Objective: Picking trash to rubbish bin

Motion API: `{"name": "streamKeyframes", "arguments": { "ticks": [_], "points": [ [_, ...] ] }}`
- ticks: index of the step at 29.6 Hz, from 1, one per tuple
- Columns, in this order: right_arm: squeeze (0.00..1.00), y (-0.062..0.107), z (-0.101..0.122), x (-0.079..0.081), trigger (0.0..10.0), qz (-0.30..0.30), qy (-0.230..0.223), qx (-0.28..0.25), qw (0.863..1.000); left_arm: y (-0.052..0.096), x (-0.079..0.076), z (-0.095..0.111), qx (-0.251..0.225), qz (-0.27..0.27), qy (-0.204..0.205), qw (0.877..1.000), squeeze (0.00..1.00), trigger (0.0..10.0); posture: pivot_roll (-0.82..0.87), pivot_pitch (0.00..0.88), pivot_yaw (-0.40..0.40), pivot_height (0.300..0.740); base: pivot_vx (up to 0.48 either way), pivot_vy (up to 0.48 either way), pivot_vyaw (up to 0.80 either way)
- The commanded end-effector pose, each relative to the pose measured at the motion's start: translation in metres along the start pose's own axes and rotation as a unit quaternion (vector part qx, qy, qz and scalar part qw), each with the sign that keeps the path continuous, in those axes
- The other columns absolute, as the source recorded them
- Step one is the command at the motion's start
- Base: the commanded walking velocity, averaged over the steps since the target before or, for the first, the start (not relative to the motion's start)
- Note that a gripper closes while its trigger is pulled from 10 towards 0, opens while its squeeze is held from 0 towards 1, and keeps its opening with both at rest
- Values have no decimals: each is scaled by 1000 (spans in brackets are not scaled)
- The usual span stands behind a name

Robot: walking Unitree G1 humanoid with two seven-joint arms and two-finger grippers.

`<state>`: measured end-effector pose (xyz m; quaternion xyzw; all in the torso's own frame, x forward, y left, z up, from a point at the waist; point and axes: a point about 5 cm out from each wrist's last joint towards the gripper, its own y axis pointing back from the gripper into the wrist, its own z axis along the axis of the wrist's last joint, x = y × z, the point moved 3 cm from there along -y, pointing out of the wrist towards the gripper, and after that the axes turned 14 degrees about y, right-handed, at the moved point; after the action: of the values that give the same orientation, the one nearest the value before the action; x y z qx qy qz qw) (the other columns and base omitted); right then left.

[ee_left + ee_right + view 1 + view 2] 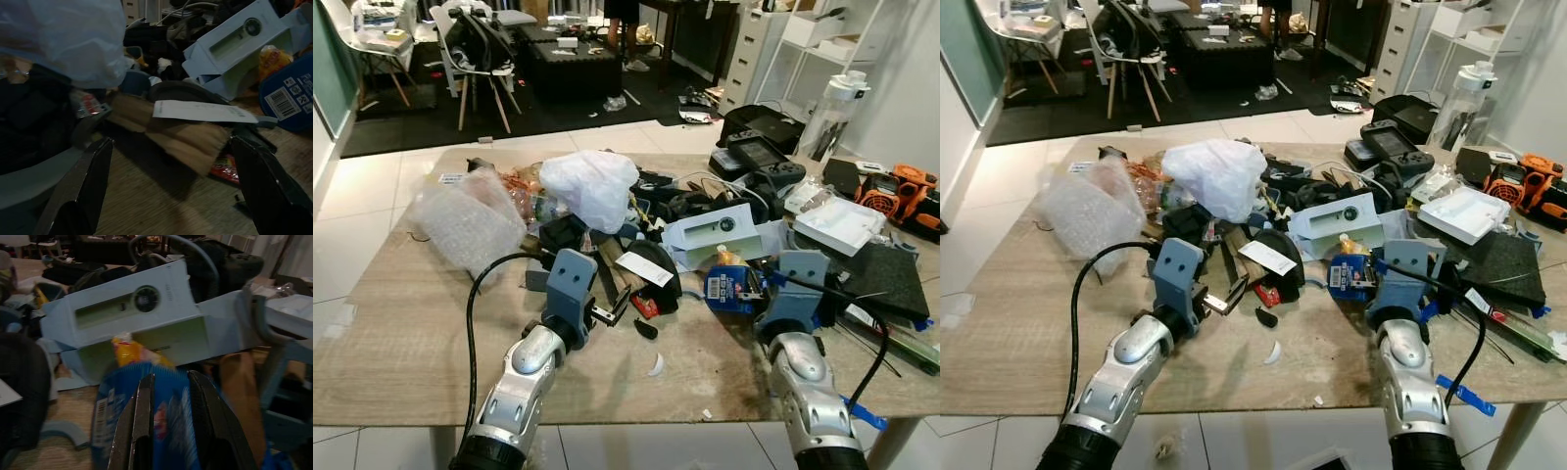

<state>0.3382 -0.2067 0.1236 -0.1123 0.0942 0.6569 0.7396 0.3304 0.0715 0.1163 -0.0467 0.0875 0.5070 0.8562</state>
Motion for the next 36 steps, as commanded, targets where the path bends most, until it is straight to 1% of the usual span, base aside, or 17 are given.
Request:
{"name": "streamKeyframes", "arguments": {
  "ticks": [1,2,3,4,5,8,10,16,18,20,22,23,24,25,29,34,36],
  "points": [
    [0,0,0,-1,10000,8,4,3,1000,2,0,-3,6,-2,-3,1000,0,10000,-124,28,-35,740,0,0,0],
    [0,0,0,-1,10000,11,11,2,1000,2,-1,-3,6,-7,-3,1000,0,10000,-126,29,-35,740,0,0,0],
    [302,0,1,-3,10000,11,23,3,1000,2,-2,-3,7,-13,-3,1000,0,10000,-126,29,-35,740,0,0,0],
    [875,0,-1,-4,10000,15,31,11,999,3,-5,-3,7,-25,-4,1000,0,10000,-126,29,-35,740,0,0,0],
    [1000,0,-2,-6,10000,15,40,18,999,3,-7,-2,5,-38,-4,999,0,10000,-132,31,-35,740,0,0,0],
    [1000,0,-5,-9,10000,19,55,29,998,6,-16,4,-10,-78,7,997,0,10000,-133,35,-37,740,0,0,0],
    [1000,-1,-3,-14,10000,28,70,32,997,9,-27,14,-25,-135,0,990,0,10000,-131,39,-39,740,0,0,0],
    [1000,0,10,-17,10000,44,85,23,995,12,-31,17,-23,-163,-14,986,0,10000,-134,43,-37,740,0,0,0],
    [1000,-1,16,-18,10000,54,69,13,996,12,-30,18,-21,-165,-17,986,0,10000,-136,45,-35,740,0,0,0],
    [1000,-3,21,-14,10000,85,9,-1,996,11,-30,18,-21,-169,-21,985,0,10000,-140,49,-30,740,0,0,0],
    [1000,-6,22,-14,10000,109,-23,-11,994,10,-33,19,-21,-180,-25,983,0,10000,-139,52,-30,740,0,0,0],
    [459,-8,21,-15,10000,117,-35,-14,992,10,-35,19,-20,-185,-28,982,0,10000,-138,55,-28,740,0,0,0],
    [459,-9,20,-16,10000,123,-43,-15,991,9,-36,19,-19,-190,-29,981,0,10000,-138,55,-28,740,0,0,0],
    [0,-11,19,-15,10000,134,-37,-16,990,9,-36,20,-19,-193,-32,980,0,10000,-136,57,-28,740,0,0,0],
    [0,-11,17,-14,10000,145,-32,-12,989,8,-37,20,-18,-195,-33,980,0,10000,-134,59,-30,740,0,0,0],
    [0,-12,0,-12,10000,174,39,42,983,8,-37,21,-17,-198,-33,979,0,10000,-132,67,-34,740,0,0,0],
    [0,-13,-5,-13,10000,175,52,54,982,8,-37,21,-17,-198,-31,979,0,10000,-132,68,-34,740,0,0,0]
  ]
}}
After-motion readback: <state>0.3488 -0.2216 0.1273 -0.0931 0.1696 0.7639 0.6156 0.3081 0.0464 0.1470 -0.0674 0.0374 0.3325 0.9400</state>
